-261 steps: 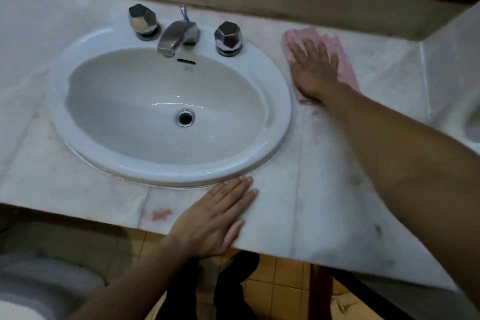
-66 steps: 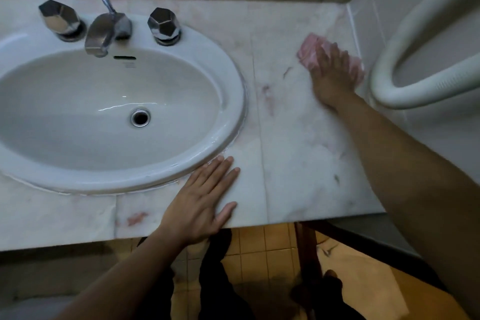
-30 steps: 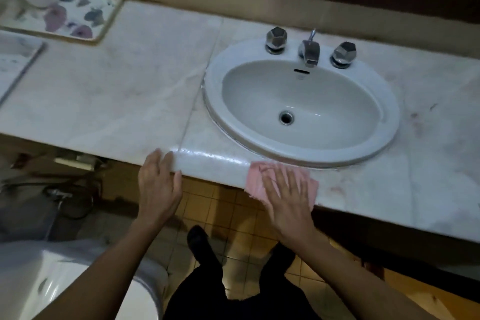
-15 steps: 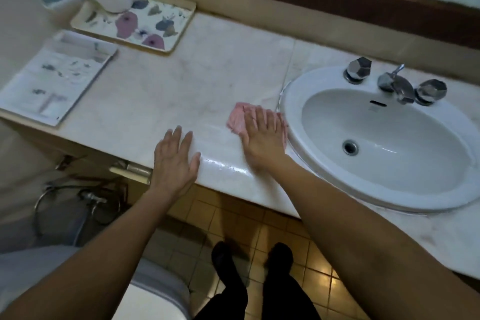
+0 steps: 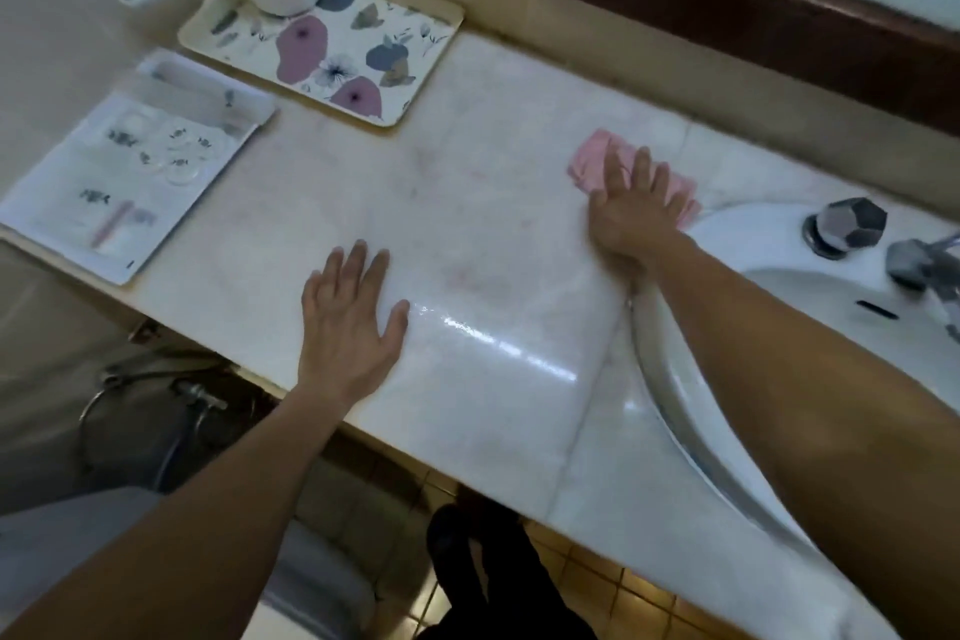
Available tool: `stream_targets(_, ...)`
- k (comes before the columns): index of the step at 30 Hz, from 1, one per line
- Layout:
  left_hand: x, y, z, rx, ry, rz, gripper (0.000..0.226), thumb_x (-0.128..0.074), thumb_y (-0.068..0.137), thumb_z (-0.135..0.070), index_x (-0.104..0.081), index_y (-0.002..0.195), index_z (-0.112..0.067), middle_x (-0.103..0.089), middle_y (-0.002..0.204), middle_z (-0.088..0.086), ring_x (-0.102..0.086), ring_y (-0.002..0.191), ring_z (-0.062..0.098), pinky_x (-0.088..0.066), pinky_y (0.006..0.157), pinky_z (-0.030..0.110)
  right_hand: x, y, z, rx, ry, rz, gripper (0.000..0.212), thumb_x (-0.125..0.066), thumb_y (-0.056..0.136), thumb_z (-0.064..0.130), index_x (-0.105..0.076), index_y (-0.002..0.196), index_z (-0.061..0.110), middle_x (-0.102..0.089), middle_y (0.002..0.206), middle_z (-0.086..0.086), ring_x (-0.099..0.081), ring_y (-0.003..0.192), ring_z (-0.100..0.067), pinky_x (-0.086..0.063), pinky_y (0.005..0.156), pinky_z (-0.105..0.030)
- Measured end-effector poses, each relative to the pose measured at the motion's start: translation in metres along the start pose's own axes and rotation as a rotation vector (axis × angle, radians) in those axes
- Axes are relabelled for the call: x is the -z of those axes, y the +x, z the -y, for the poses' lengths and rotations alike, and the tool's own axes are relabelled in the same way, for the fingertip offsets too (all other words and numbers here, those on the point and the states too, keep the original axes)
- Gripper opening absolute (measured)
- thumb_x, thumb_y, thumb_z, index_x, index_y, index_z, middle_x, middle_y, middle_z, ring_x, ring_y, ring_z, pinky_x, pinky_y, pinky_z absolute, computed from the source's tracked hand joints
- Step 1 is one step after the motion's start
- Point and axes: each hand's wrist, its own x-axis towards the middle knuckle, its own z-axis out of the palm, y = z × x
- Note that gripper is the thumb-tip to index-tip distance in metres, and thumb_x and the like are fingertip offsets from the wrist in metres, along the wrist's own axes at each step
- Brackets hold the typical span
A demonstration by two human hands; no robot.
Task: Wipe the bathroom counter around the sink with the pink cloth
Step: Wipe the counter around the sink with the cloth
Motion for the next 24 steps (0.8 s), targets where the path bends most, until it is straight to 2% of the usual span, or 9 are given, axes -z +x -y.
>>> stream_targets(4, -0.003, 0.003, 0.002, -0.012, 0.018, -0.053, 0.068, -0.040, 0.101, -0.052, -0.034, 0.161, -0.020, -0.027, 0.171, 0.007, -0.021, 0.158, 0.032, -0.020, 0.125, 0.051, 0.033, 0.062, -0.020, -0.085, -0.011, -0.024, 0.064, -0.018, 0.108, 0.049, -0.001, 0.168, 0.034, 0.012, 0.176, -0.004, 0.012, 0.162, -0.034, 0.009, 0.126, -0.062)
stream_targets(7, -0.006, 0.004, 0.001, -0.008, 0.030, -0.075, 0.068, -0.043, 0.100, -0.050, -0.036, 0.160, -0.019, -0.028, 0.170, 0.007, -0.022, 0.158, 0.032, -0.021, 0.124, 0.053, 0.021, 0.080, 0.018, -0.057, -0.023, -0.112, 0.065, -0.017, 0.108, 0.050, -0.004, 0.168, 0.031, 0.007, 0.177, -0.006, 0.008, 0.162, -0.037, 0.009, 0.125, -0.065)
stream_targets(12, -0.007, 0.005, 0.002, -0.003, 0.042, -0.075, 0.068, -0.044, 0.101, -0.050, -0.035, 0.161, -0.020, -0.027, 0.171, 0.005, -0.022, 0.158, 0.030, -0.021, 0.125, 0.052, -0.024, 0.039, 0.113, 0.440, -0.120, -0.050, 0.065, -0.020, 0.107, 0.051, -0.009, 0.168, 0.032, 0.003, 0.177, -0.005, 0.005, 0.163, -0.035, 0.008, 0.127, -0.060)
stream_targets(14, -0.005, 0.005, 0.001, 0.004, 0.045, -0.062, 0.068, -0.043, 0.101, -0.051, -0.033, 0.161, -0.021, -0.025, 0.171, 0.004, -0.020, 0.159, 0.029, -0.019, 0.126, 0.051, -0.039, -0.004, 0.117, 0.695, -0.137, 0.030, 0.061, -0.022, 0.108, 0.051, -0.016, 0.167, 0.037, -0.005, 0.177, -0.001, 0.000, 0.163, -0.032, 0.004, 0.128, -0.056)
stream_targets(16, -0.005, 0.005, 0.001, 0.011, 0.044, -0.054, 0.069, -0.041, 0.101, -0.052, -0.031, 0.162, -0.022, -0.023, 0.172, 0.003, -0.019, 0.160, 0.028, -0.018, 0.127, 0.051, -0.039, -0.018, 0.092, 0.856, -0.125, 0.077, 0.056, -0.027, 0.109, 0.047, -0.021, 0.164, 0.043, -0.014, 0.176, 0.003, -0.007, 0.162, -0.027, 0.000, 0.129, -0.053)
stream_targets(18, -0.005, 0.005, 0.000, 0.018, 0.045, -0.054, 0.068, -0.040, 0.102, -0.052, -0.030, 0.162, -0.023, -0.022, 0.172, 0.003, -0.017, 0.160, 0.027, -0.016, 0.128, 0.051, -0.020, 0.012, 0.064, 0.794, -0.116, 0.034, 0.056, -0.028, 0.108, 0.044, -0.023, 0.164, 0.044, -0.016, 0.176, 0.005, -0.010, 0.162, -0.027, -0.002, 0.129, -0.052)
stream_targets(20, -0.005, 0.005, -0.001, 0.021, 0.042, -0.057, 0.068, -0.040, 0.102, -0.052, -0.030, 0.163, -0.023, -0.022, 0.172, 0.002, -0.017, 0.160, 0.027, -0.016, 0.128, 0.050, 0.004, 0.062, 0.050, 0.567, -0.112, -0.026, 0.059, -0.024, 0.107, 0.045, -0.020, 0.165, 0.041, -0.012, 0.177, 0.002, -0.008, 0.163, -0.030, -0.003, 0.128, -0.055)
stream_targets(22, -0.004, 0.005, -0.001, 0.025, 0.036, -0.063, 0.068, -0.041, 0.101, -0.052, -0.031, 0.162, -0.023, -0.023, 0.172, 0.002, -0.018, 0.160, 0.027, -0.017, 0.128, 0.051, 0.019, 0.105, 0.060, 0.409, -0.111, -0.038, 0.059, -0.021, 0.109, 0.044, -0.015, 0.167, 0.038, -0.005, 0.177, 0.000, -0.002, 0.163, -0.031, 0.000, 0.129, -0.059)
stream_targets(24, -0.004, 0.006, -0.001, 0.020, 0.024, -0.068, 0.068, -0.043, 0.101, -0.052, -0.033, 0.162, -0.022, -0.024, 0.172, 0.002, -0.019, 0.160, 0.027, -0.018, 0.127, 0.051, 0.022, 0.127, 0.091, 0.364, -0.107, -0.045, 0.059, -0.020, 0.110, 0.043, -0.009, 0.168, 0.035, -0.001, 0.178, -0.002, 0.001, 0.163, -0.032, 0.002, 0.128, -0.060)
